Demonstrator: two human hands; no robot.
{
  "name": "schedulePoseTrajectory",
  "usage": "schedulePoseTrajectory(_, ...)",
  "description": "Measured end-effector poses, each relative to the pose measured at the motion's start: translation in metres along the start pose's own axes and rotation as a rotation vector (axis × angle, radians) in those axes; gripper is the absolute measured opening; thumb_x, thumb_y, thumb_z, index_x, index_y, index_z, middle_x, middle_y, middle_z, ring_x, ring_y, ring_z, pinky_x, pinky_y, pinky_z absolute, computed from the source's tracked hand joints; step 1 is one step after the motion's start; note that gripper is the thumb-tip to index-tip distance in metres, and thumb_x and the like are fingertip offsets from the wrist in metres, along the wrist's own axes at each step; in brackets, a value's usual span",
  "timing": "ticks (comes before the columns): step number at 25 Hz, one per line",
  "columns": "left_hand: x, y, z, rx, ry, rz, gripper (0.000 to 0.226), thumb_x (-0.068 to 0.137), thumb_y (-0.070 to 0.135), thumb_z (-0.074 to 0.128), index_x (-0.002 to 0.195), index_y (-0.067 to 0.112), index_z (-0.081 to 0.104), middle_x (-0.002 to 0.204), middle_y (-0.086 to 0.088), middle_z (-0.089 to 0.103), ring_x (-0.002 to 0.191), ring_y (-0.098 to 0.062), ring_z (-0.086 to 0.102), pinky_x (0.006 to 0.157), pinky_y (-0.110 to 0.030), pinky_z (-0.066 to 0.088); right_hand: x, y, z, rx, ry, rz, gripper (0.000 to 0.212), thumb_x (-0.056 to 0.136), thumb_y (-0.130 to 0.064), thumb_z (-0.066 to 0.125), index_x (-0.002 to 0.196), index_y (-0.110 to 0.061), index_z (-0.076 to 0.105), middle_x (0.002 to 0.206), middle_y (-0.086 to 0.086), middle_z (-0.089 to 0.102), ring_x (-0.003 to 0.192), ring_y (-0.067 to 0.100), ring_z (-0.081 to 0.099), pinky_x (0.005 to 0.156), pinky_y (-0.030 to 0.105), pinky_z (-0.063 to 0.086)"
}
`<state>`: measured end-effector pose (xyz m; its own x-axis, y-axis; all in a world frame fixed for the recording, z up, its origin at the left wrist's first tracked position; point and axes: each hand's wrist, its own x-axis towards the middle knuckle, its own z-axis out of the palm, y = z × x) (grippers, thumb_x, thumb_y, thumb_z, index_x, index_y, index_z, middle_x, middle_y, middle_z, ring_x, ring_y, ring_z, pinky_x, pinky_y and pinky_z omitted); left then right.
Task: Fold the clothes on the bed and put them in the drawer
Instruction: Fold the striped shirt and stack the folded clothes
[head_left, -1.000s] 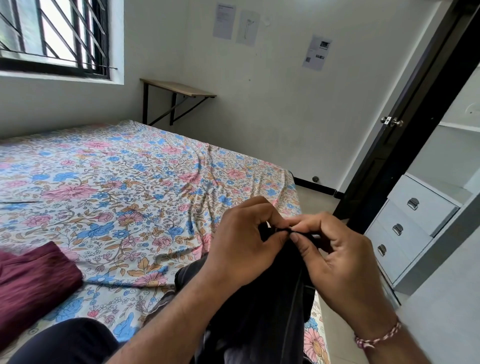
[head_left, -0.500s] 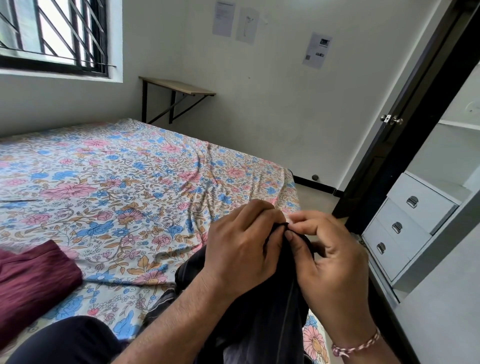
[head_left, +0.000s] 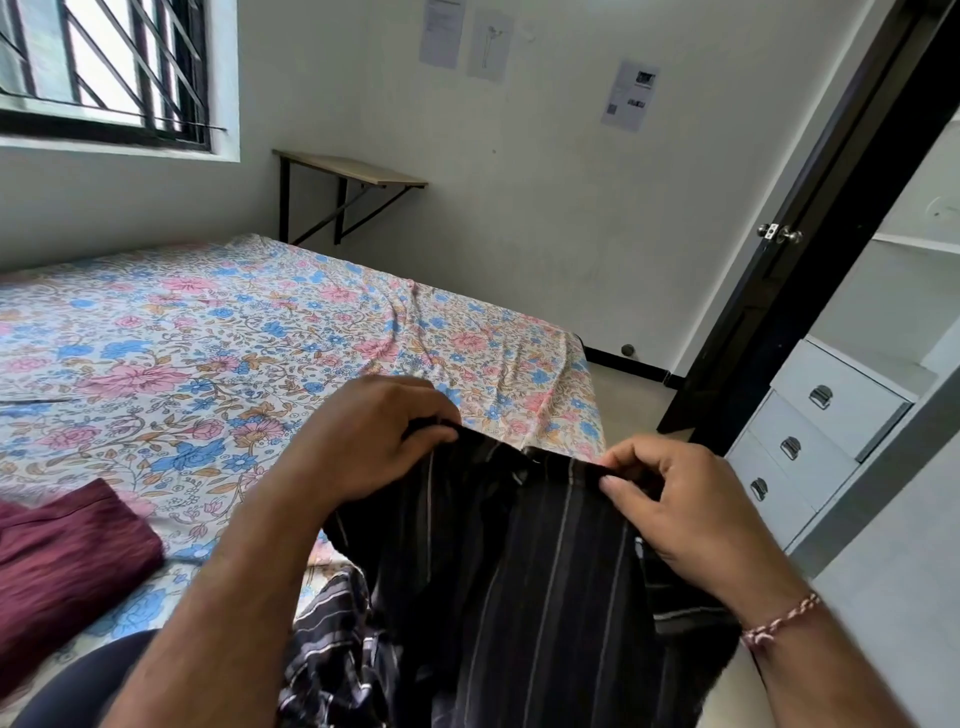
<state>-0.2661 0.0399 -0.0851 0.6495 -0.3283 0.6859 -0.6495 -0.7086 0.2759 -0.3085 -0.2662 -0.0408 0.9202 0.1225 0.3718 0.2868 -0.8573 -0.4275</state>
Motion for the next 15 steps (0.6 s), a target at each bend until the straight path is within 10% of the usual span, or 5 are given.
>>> schedulePoseTrajectory(4,-0.002,-0.003,-0.007,0.001,0.237,-0.059,0.021,0.097,0.025,0.065,0.111,0.02,0.08,0.095,0.014,0.072,0.083,-0.007,0.07,0.075,-0.024,0.054,0.0,0.005,0.004,0.138,-0.007,0.069,0.013,0.09,-0.022,0.078,0.083,-0.033,0.078,0.074,-0.015,0.074,0.068,0.0,0.068,0.065,0.021,0.051)
schedulePoseTrajectory(8,-0.003,0.006,-0.008,-0.011,0.587,-0.107,0.01,0.094,0.02,0.077,0.097,0.012,0.082,0.088,0.005,0.076,0.079,-0.012,0.072,0.076,-0.03,0.057,-0.009,-0.014,-0.01,0.796,-0.068,0.248,0.007,0.087,-0.011,0.074,0.087,-0.008,0.08,0.084,0.016,0.076,0.074,0.026,0.072,0.067,0.033,0.06)
schedulePoseTrajectory(15,0.01,0.067,-0.015,-0.052,0.661,0.179,0.013,0.098,0.011,0.071,0.098,0.003,0.081,0.09,-0.004,0.076,0.082,-0.018,0.07,0.077,-0.028,0.054,-0.026,-0.062,-0.047,1.18,-0.121,0.276,0.012,0.073,-0.011,0.072,0.08,-0.003,0.077,0.075,0.018,0.071,0.059,0.023,0.07,0.051,0.029,0.059)
